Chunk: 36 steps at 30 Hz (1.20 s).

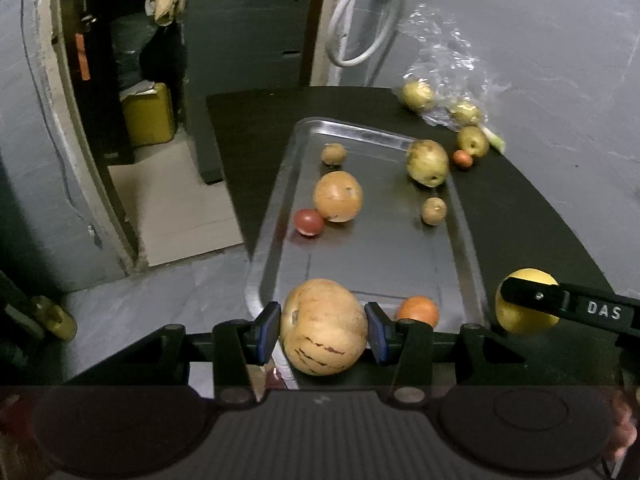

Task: Organize fruits
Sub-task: 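Carry the lemon and the striped fruit over the tray with both tools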

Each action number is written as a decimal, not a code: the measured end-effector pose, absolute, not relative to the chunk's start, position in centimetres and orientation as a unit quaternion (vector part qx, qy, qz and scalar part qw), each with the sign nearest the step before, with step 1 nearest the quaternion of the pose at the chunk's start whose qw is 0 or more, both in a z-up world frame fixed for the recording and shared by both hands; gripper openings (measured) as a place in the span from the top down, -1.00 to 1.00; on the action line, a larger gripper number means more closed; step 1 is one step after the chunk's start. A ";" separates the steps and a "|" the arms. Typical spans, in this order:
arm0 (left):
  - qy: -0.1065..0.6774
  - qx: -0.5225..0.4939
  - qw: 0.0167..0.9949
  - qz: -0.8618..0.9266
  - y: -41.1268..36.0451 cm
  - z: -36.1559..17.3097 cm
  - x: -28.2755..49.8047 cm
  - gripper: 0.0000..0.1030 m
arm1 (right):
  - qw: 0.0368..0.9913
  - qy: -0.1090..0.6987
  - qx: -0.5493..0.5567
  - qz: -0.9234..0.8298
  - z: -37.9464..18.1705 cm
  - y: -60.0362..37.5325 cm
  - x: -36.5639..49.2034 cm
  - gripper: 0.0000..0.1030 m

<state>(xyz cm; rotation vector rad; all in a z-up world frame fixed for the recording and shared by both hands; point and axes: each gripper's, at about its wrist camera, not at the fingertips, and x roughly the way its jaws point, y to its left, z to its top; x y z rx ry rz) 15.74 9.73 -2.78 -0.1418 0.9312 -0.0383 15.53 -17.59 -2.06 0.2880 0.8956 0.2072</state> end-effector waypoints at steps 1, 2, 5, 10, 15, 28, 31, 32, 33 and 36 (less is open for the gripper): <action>0.449 -0.071 0.891 -0.017 10.0 -2.8 15.9 0.04 | 0.886 0.430 0.137 0.101 -2.0 -17.3 15.6 -0.21; 0.449 -0.071 0.891 -0.015 10.1 -2.8 15.9 0.04 | 0.887 0.430 0.135 0.101 -2.0 -17.1 15.6 -0.21; 0.444 -0.068 0.893 -0.013 10.6 -2.7 16.1 0.04 | 0.888 0.429 0.129 0.101 -1.8 -16.4 15.8 -0.21; 0.441 -0.068 0.895 -0.016 11.0 -2.7 16.9 0.04 | 0.890 0.428 0.124 0.102 -1.9 -15.2 17.0 -0.21; 0.440 -0.067 0.895 -0.022 11.1 -2.9 17.6 0.04 | 0.891 0.426 0.114 0.106 -1.9 -13.9 17.8 -0.21; 0.449 -0.068 0.890 -0.037 11.3 -3.7 18.8 0.04 | 0.889 0.435 0.093 0.104 -2.7 -12.6 18.3 -0.21; 0.450 -0.067 0.890 -0.039 11.2 -3.9 19.0 0.04 | 0.889 0.437 0.094 0.101 -2.8 -12.7 18.2 -0.21; 0.451 -0.068 0.889 -0.039 11.2 -4.0 19.0 0.04 | 0.889 0.438 0.095 0.100 -2.8 -12.8 18.1 -0.21; 0.453 -0.068 0.888 -0.039 11.2 -4.1 19.1 0.04 | 0.888 0.438 0.095 0.099 -2.8 -12.9 18.2 -0.21; 0.456 -0.068 0.886 -0.040 11.1 -4.2 19.3 0.04 | 0.889 0.437 0.097 0.097 -2.8 -13.1 18.4 -0.21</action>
